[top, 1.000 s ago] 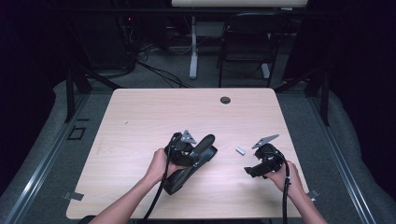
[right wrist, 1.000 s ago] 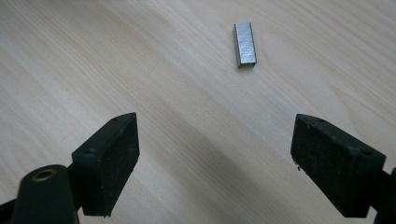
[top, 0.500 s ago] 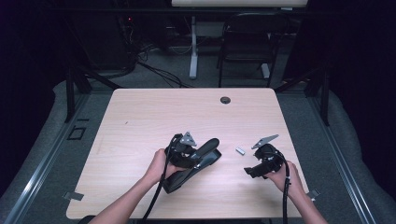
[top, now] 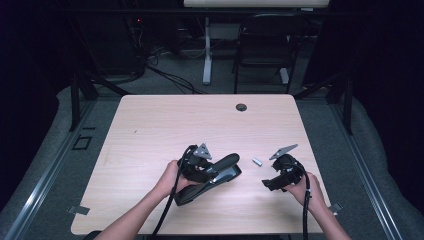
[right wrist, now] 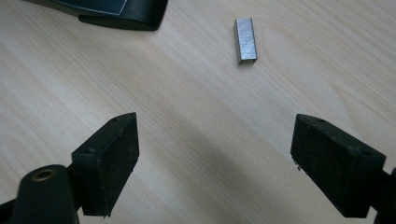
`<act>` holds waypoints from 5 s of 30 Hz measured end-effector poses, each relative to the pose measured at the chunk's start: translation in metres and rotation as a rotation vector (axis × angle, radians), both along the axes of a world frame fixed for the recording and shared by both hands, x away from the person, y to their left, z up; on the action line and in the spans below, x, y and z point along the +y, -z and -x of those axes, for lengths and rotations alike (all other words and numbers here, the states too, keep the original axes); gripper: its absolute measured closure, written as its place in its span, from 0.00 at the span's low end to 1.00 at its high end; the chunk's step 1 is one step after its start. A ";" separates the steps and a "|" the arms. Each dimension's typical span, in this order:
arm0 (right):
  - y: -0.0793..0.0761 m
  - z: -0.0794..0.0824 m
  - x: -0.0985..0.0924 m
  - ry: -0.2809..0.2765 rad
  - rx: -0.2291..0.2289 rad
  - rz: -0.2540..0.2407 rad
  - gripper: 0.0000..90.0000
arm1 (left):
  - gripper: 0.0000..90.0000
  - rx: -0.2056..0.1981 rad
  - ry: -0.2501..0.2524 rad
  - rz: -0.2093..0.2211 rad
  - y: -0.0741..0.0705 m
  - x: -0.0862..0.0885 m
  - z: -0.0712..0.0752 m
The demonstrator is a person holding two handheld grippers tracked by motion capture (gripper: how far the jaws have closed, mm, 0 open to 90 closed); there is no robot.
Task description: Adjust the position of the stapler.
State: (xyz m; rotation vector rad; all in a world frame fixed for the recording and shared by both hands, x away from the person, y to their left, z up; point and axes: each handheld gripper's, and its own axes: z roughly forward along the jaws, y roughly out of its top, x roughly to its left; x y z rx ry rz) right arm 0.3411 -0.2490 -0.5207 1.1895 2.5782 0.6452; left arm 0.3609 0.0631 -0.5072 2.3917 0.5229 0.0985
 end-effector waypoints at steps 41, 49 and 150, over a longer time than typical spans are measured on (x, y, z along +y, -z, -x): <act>-0.001 0.002 0.001 -0.010 0.018 0.004 0.17 | 0.56 0.070 -0.045 -0.156 0.010 0.030 0.020; -0.002 0.002 0.000 -0.005 0.015 -0.004 0.17 | 0.56 0.066 0.008 -0.152 0.011 0.034 0.013; -0.027 0.000 0.074 -0.297 -0.062 -0.203 0.55 | 0.35 0.126 0.048 -0.181 0.019 0.043 -0.018</act>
